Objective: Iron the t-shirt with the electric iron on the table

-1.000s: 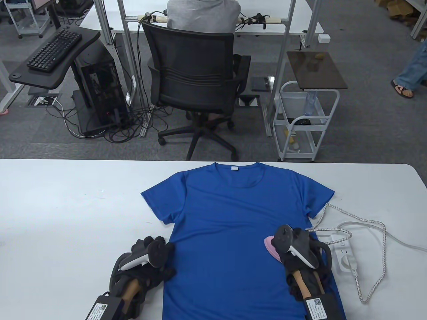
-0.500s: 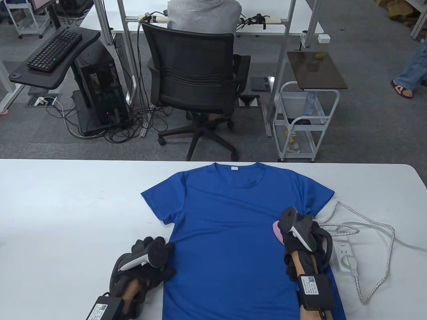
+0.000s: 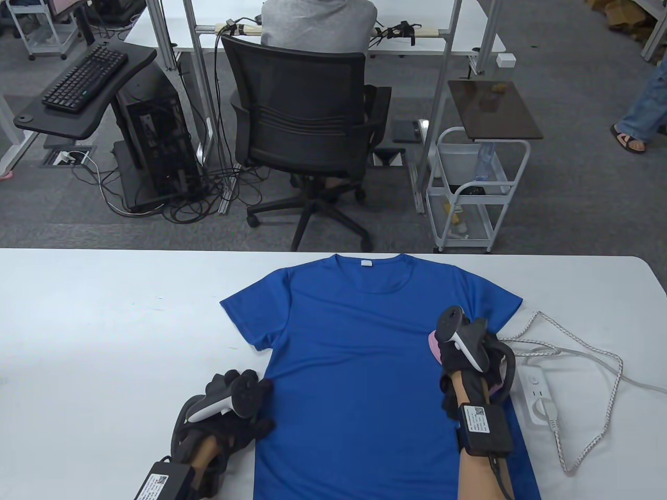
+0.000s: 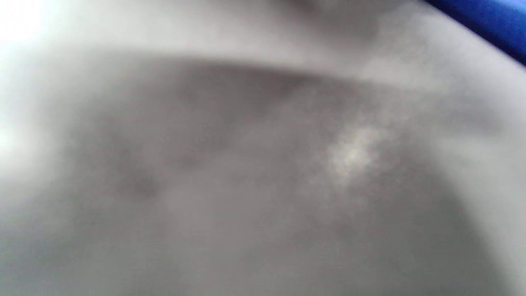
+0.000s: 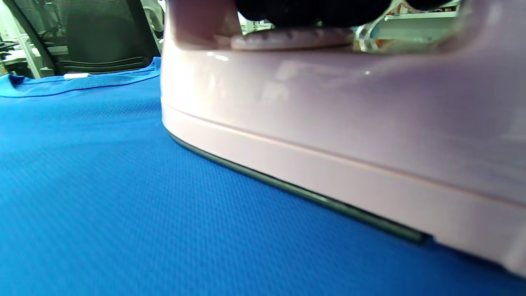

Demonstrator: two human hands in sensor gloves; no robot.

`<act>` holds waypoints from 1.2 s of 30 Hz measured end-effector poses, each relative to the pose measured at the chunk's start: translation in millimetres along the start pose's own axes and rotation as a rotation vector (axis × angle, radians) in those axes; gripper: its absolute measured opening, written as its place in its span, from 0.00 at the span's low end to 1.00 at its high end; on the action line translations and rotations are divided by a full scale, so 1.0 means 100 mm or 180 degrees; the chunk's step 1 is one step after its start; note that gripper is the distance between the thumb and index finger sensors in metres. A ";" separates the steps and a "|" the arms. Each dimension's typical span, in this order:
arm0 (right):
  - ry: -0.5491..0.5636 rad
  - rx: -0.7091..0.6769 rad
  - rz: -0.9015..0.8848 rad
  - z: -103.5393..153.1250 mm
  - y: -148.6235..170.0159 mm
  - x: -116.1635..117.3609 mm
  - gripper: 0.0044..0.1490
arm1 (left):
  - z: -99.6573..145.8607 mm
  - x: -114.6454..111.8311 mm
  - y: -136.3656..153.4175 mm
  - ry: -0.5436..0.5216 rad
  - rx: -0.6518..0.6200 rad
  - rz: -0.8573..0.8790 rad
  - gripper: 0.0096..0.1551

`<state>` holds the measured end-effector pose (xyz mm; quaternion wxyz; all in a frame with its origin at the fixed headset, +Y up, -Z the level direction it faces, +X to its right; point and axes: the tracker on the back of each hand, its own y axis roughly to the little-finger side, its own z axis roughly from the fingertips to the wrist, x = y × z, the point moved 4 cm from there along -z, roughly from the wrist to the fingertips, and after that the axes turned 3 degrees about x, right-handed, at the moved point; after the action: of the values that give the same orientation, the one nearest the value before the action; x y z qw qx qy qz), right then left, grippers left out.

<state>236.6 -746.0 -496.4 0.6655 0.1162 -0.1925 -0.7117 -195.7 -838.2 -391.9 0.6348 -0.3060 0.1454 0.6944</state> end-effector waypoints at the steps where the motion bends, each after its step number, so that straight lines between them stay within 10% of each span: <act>1: -0.0011 0.0025 -0.0010 -0.03 -0.01 0.00 0.43 | 0.00 0.00 0.00 -0.0001 -0.0001 -0.0001 0.48; 18: 0.0022 0.0069 0.0056 -0.20 -0.11 -0.02 0.43 | -0.01 0.00 0.01 0.0002 -0.0025 0.0038 0.49; 36: -0.0175 -0.1320 0.0165 0.38 -0.31 0.05 0.42 | -0.01 0.00 0.01 -0.0009 -0.0024 0.0037 0.48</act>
<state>191.9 -745.2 -475.3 0.6877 -0.0477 -0.0630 -0.7217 -196.7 -838.5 -393.1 0.6298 -0.3065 0.1438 0.6991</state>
